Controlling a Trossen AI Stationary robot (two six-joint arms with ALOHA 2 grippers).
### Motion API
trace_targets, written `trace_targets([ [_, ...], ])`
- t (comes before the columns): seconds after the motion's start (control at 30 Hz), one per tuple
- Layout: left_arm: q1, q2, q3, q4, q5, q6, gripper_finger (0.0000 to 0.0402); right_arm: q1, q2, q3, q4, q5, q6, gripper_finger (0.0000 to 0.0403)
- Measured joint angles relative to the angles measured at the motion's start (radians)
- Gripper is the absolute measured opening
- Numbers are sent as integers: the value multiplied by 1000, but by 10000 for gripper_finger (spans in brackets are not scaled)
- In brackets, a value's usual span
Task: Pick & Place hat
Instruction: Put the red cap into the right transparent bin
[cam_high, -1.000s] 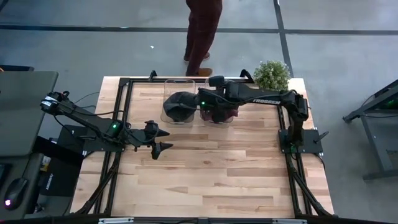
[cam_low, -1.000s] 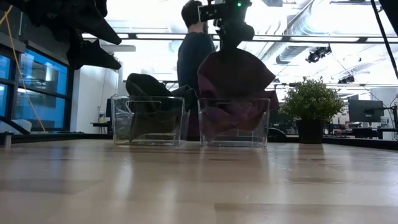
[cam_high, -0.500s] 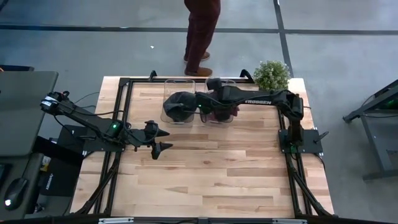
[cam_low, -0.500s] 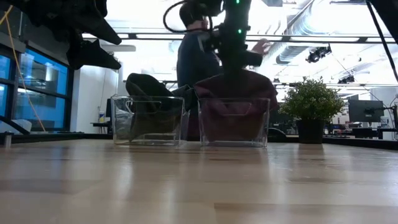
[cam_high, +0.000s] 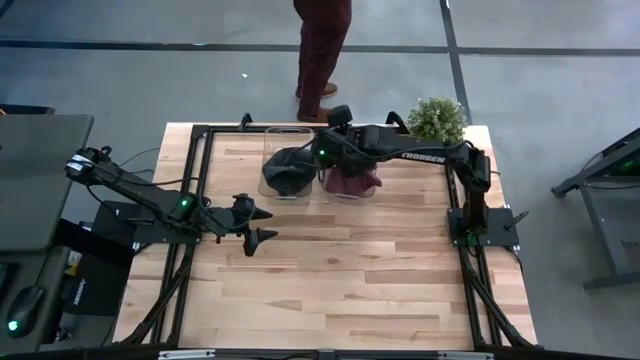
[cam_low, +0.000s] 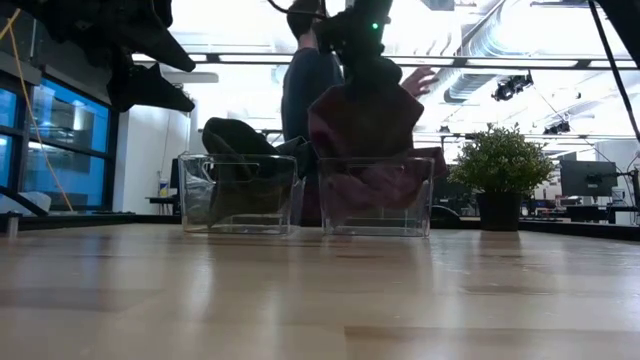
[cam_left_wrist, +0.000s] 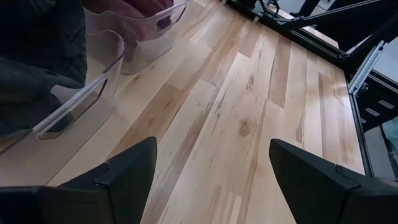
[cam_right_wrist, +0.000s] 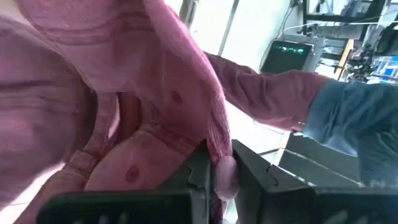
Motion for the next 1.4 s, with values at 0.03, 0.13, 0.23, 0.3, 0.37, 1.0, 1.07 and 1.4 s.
trace_targets([
  [0.03,0,0,0,0,0,0,302,-5,0,0,2,-1,-8,32],
  [0.13,0,0,0,0,0,0,302,-21,0,0,-16,-10,-11,32],
  [0.23,0,0,0,0,0,0,302,-41,0,0,-9,-33,-20,32],
  [0.3,0,0,0,0,0,0,302,-58,0,0,14,-39,-42,32],
  [0.37,0,0,0,0,0,0,302,-73,0,0,34,-45,-64,32],
  [1.0,0,0,0,0,0,0,302,-56,0,-277,77,-169,12,32],
  [1.07,0,0,0,0,0,0,302,-38,0,-290,69,-180,20,32],
  [1.4,0,0,0,0,0,0,302,14,-40,-270,-13,-317,70,32],
])
